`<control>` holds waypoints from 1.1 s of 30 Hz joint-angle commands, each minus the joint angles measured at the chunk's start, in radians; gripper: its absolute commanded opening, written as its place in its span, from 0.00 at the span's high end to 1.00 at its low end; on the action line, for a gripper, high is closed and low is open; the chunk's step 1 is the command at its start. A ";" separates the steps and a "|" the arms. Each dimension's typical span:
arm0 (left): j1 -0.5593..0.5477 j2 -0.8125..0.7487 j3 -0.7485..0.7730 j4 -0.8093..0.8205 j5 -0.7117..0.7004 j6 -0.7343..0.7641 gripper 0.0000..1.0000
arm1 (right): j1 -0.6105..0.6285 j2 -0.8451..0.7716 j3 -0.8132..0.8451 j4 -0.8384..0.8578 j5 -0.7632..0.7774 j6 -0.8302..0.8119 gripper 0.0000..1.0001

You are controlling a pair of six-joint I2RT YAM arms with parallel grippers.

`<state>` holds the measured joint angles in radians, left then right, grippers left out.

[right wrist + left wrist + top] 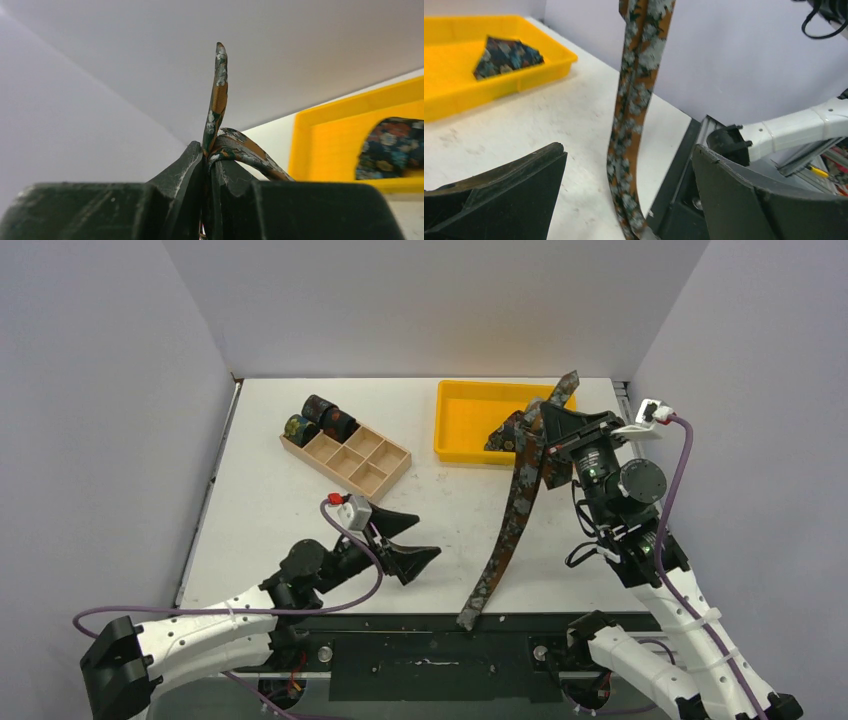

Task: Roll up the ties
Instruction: Flatten out the tie at the center of the board.

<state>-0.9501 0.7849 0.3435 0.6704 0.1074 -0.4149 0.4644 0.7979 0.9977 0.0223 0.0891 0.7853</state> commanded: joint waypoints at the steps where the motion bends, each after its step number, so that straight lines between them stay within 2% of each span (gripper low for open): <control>1: -0.169 0.042 -0.012 -0.075 -0.263 -0.100 0.04 | -0.004 -0.052 -0.046 -0.083 0.314 -0.053 0.95; 4: -0.309 0.121 -0.011 -0.113 -0.404 -0.112 0.04 | -0.004 -0.126 -0.144 -0.100 0.419 -0.028 0.95; 8: -0.337 0.255 0.021 -0.197 -0.466 -0.235 0.04 | -0.003 -0.184 -0.233 -0.127 0.453 -0.002 0.95; 15: -0.276 0.375 0.015 -0.222 -0.320 -0.487 0.04 | -0.003 -0.218 -0.279 -0.169 0.443 -0.002 0.95; 20: -0.227 0.367 0.010 -0.214 -0.228 -0.609 0.04 | -0.003 -0.242 -0.309 -0.184 0.449 -0.001 0.95; 23: -0.219 0.446 0.041 -0.175 -0.168 -0.645 0.02 | -0.003 -0.252 -0.334 -0.190 0.451 0.014 0.95; 28: -0.202 0.657 0.109 -0.087 -0.001 -0.680 0.40 | -0.003 -0.258 -0.358 -0.202 0.446 0.028 0.95; 30: -0.197 0.705 0.105 -0.044 0.027 -0.708 0.42 | -0.004 -0.260 -0.358 -0.211 0.449 0.024 0.95; 33: -0.198 0.717 0.086 -0.022 0.025 -0.725 0.37 | -0.004 -0.261 -0.358 -0.218 0.451 0.016 0.95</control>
<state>-1.1561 1.4921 0.4217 0.5335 0.0631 -1.0866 0.4644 0.5468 0.6392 -0.2039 0.5182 0.8009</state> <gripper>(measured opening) 0.611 0.087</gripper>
